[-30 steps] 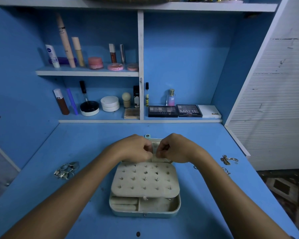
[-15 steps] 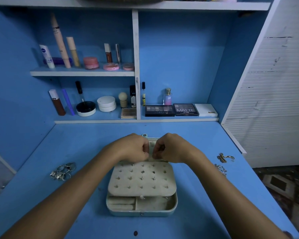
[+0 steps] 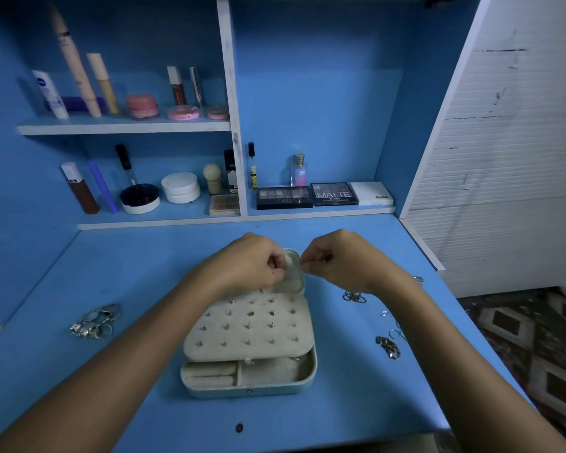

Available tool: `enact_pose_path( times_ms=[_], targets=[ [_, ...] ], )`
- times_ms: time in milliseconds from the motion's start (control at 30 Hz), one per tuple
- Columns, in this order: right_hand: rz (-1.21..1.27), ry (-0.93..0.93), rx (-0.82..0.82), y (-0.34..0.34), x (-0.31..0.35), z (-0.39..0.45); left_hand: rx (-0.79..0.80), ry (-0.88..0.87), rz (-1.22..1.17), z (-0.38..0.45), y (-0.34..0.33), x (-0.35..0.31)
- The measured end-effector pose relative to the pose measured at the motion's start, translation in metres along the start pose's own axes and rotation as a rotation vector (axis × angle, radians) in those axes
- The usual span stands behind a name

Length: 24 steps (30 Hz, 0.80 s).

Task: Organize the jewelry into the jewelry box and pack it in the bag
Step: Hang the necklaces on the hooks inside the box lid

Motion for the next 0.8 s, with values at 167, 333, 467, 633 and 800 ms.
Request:
enact_pose_path(
  times_ms=[167,333,467,633,800],
  targets=[
    [-0.012,-0.077,-0.067,0.021,-0.028,-0.026,-0.009,-0.109,-0.033,0.015,-0.009,-0.032],
    [-0.031,-0.193,-0.122,0.035,-0.056,-0.048,0.039,-0.203,-0.026,0.033,-0.021,-0.065],
    [-0.068,-0.256,-0.119,0.041,-0.076,-0.063,0.089,-0.274,0.012,0.047,-0.032,-0.088],
    [-0.083,-0.355,-0.036,0.039,-0.094,-0.077,0.200,-0.325,0.016,0.060,-0.045,-0.106],
    [-0.081,-0.395,-0.017,0.034,-0.103,-0.084,0.232,-0.386,0.082,0.071,-0.059,-0.118]
  ],
)
Point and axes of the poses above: each hand's wrist, its own z-axis towards the middle knuckle, its own y-axis out of the back of the hand, x = y × z, the point moved 2 cm from there along z, towards the middle knuckle, and after that the axes turned 7 degrees about x, right-handed, at the moved point
